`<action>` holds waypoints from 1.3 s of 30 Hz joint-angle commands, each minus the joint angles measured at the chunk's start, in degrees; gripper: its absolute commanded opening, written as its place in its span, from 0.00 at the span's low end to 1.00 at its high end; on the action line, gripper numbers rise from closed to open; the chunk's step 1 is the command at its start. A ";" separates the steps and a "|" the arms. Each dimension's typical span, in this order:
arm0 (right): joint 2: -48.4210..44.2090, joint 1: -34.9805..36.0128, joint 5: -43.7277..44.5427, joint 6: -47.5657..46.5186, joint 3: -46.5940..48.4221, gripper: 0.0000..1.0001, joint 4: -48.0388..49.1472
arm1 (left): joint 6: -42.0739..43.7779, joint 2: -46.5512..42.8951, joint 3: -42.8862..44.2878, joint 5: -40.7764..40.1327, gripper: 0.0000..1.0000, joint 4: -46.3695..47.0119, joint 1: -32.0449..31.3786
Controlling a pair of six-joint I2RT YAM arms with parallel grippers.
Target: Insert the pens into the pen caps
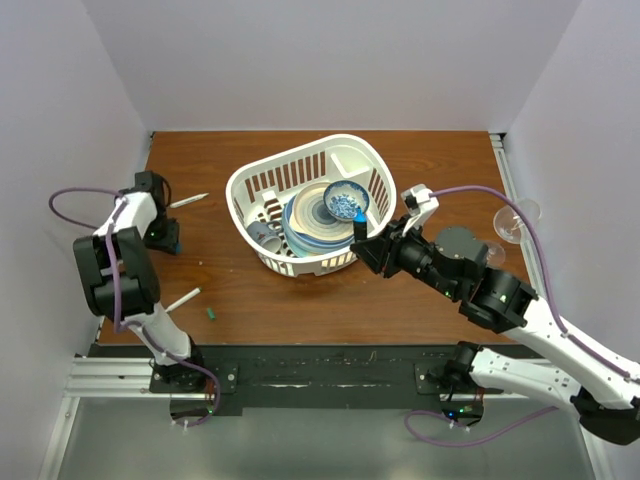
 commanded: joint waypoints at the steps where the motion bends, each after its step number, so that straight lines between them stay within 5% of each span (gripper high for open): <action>1: 1.73 -0.03 -3.17 1.61 2.07 0.00 1.83 | 12.39 -10.76 0.44 1.32 0.00 4.36 -2.30; 7: 6.29 0.06 -9.83 1.97 1.54 0.00 7.54 | 21.20 -22.09 0.53 4.92 0.00 8.06 -10.38; 12: 14.81 0.23 -18.98 4.59 1.81 0.00 13.16 | 23.68 -32.19 -4.82 15.91 0.00 15.69 -17.41; 17: 21.41 1.20 -18.74 6.54 1.19 0.00 17.83 | 24.64 -40.29 -7.73 19.14 0.00 19.74 -24.79; 24: 30.11 2.52 -19.08 4.07 5.93 0.00 18.89 | 23.59 -46.10 -9.32 27.78 0.00 20.98 -26.83; 39: 38.81 3.92 -20.32 4.34 14.11 0.00 17.48 | 27.28 -47.60 -9.93 30.68 0.00 20.98 -27.35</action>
